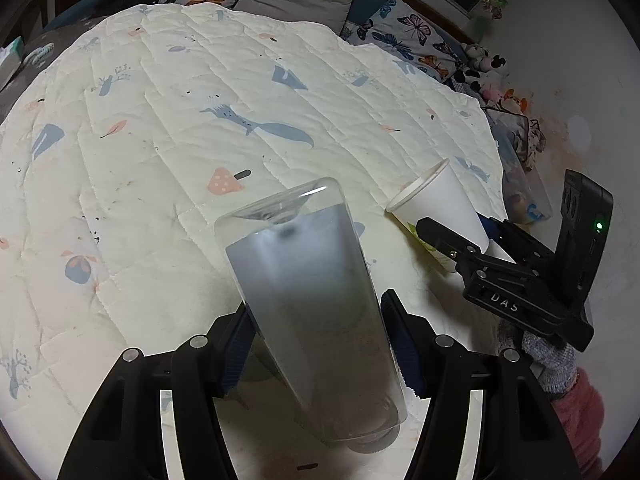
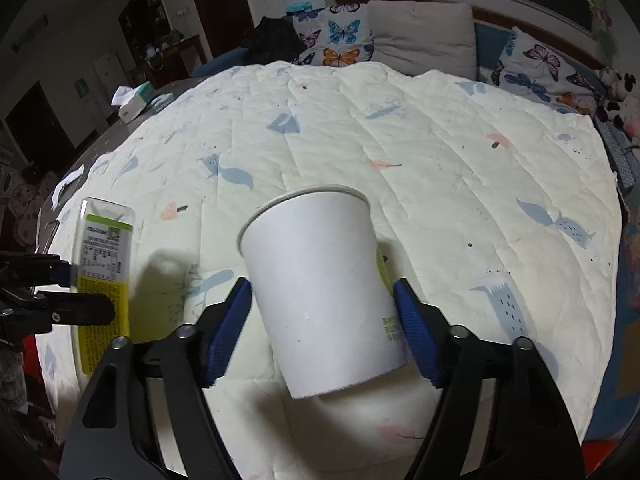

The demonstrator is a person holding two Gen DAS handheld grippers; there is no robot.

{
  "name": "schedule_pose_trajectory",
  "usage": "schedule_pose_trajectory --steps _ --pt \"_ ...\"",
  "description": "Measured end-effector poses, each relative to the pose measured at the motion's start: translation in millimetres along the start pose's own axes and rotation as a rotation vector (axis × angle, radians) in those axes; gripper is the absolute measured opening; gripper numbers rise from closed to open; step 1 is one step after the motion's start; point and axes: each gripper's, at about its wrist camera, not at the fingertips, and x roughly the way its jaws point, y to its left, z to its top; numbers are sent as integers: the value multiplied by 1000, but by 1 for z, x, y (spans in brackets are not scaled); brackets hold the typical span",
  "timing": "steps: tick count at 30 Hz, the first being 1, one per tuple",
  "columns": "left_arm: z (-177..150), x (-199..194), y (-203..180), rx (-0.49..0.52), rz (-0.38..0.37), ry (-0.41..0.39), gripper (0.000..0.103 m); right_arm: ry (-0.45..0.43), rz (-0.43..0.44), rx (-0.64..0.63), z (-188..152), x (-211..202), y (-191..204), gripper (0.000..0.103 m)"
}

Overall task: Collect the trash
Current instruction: 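Carry the bottle and cup to the wastebasket while the right gripper opens to drop the cup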

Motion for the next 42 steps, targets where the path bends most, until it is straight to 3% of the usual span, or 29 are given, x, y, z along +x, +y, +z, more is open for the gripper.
schedule_pose_trajectory --steps 6,16,29,35,42 --pt "0 12 -8 5 19 6 60 -28 -57 18 -12 -18 0 69" --pt "-17 32 -25 16 40 54 60 -72 -82 114 -50 -73 -11 69" --pt "-40 19 -47 90 65 21 59 -124 -151 222 -103 -127 -19 69" --pt "-50 4 -80 173 0 -4 58 -157 -204 302 -134 -158 -32 69" --pt "-62 9 -133 276 -87 26 57 -165 -299 377 -172 -189 -50 69"
